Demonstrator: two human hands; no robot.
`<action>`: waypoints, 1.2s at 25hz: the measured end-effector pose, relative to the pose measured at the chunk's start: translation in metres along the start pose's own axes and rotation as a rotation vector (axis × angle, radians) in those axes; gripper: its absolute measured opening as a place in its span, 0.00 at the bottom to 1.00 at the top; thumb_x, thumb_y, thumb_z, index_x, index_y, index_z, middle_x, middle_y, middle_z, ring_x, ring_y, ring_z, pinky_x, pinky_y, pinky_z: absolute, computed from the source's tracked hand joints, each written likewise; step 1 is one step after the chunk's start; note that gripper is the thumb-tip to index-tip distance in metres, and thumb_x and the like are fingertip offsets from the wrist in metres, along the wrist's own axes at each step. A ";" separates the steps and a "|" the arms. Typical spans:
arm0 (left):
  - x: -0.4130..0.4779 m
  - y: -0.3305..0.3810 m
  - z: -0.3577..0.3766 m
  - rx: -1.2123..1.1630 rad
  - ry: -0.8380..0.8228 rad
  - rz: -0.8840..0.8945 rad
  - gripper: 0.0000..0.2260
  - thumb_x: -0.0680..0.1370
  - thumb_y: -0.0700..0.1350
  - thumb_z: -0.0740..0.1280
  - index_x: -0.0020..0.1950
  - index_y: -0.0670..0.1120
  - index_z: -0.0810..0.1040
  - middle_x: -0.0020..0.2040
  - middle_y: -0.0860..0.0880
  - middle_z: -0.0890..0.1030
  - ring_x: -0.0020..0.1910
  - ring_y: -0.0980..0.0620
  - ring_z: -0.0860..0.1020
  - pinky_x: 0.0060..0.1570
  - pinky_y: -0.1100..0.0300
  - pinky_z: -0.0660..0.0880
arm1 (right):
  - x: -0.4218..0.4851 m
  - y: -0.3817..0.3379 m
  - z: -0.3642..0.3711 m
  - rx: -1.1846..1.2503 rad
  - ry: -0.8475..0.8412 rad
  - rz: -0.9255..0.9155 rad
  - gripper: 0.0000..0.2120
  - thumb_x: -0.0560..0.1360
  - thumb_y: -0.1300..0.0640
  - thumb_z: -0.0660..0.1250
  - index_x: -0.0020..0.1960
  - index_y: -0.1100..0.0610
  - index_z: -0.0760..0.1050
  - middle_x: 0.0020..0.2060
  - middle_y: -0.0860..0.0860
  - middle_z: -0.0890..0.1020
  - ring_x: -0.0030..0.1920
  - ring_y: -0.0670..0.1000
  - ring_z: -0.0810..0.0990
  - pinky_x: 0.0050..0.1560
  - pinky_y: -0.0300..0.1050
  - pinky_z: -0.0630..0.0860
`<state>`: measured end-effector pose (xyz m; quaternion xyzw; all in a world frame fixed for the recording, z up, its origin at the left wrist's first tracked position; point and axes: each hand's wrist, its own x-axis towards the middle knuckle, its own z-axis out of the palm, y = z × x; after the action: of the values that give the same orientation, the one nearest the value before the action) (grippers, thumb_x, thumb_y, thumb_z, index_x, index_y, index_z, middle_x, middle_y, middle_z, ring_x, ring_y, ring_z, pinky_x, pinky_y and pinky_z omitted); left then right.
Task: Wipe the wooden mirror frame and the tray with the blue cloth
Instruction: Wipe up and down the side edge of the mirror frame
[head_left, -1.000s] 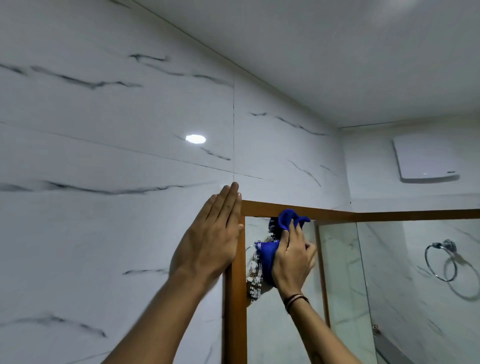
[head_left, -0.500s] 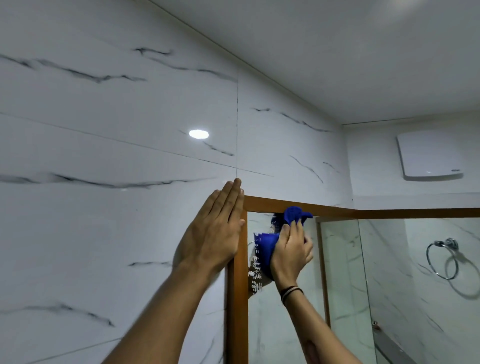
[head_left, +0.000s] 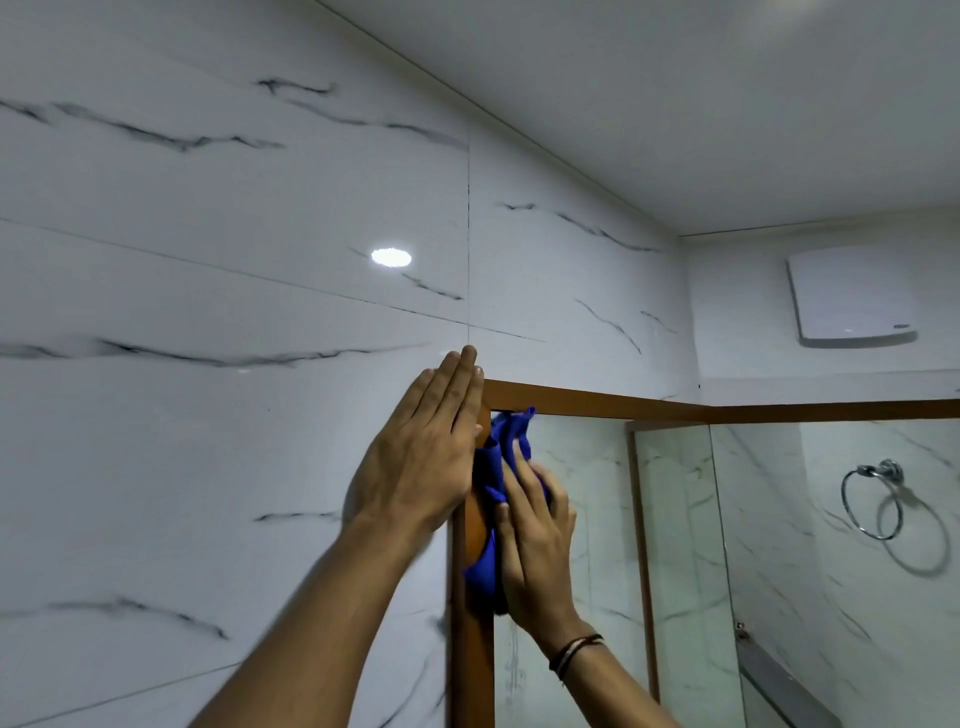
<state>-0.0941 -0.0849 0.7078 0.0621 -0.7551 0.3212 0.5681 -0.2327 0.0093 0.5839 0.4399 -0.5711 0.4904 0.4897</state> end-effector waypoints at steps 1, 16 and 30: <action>0.000 0.000 -0.001 0.005 0.004 -0.001 0.28 0.91 0.49 0.47 0.90 0.38 0.51 0.91 0.39 0.48 0.91 0.43 0.50 0.90 0.48 0.50 | -0.016 0.006 -0.004 -0.014 -0.027 -0.013 0.27 0.88 0.50 0.55 0.87 0.42 0.64 0.86 0.48 0.68 0.85 0.51 0.61 0.83 0.55 0.59; 0.002 0.004 -0.006 0.020 -0.114 -0.021 0.30 0.92 0.49 0.45 0.91 0.38 0.41 0.90 0.38 0.37 0.91 0.43 0.40 0.91 0.48 0.43 | 0.021 -0.010 0.005 -0.040 0.019 0.074 0.27 0.89 0.47 0.52 0.88 0.44 0.62 0.89 0.44 0.63 0.87 0.49 0.60 0.86 0.51 0.56; -0.001 0.005 -0.007 0.006 -0.117 -0.037 0.29 0.92 0.50 0.43 0.91 0.40 0.41 0.90 0.40 0.37 0.91 0.44 0.41 0.91 0.49 0.43 | -0.084 0.006 -0.001 -0.056 0.003 0.011 0.25 0.92 0.41 0.45 0.89 0.36 0.57 0.90 0.34 0.53 0.88 0.47 0.57 0.85 0.49 0.56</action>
<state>-0.0905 -0.0770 0.7058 0.0965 -0.7847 0.3087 0.5288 -0.2271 0.0125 0.5001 0.4219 -0.5863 0.4777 0.5001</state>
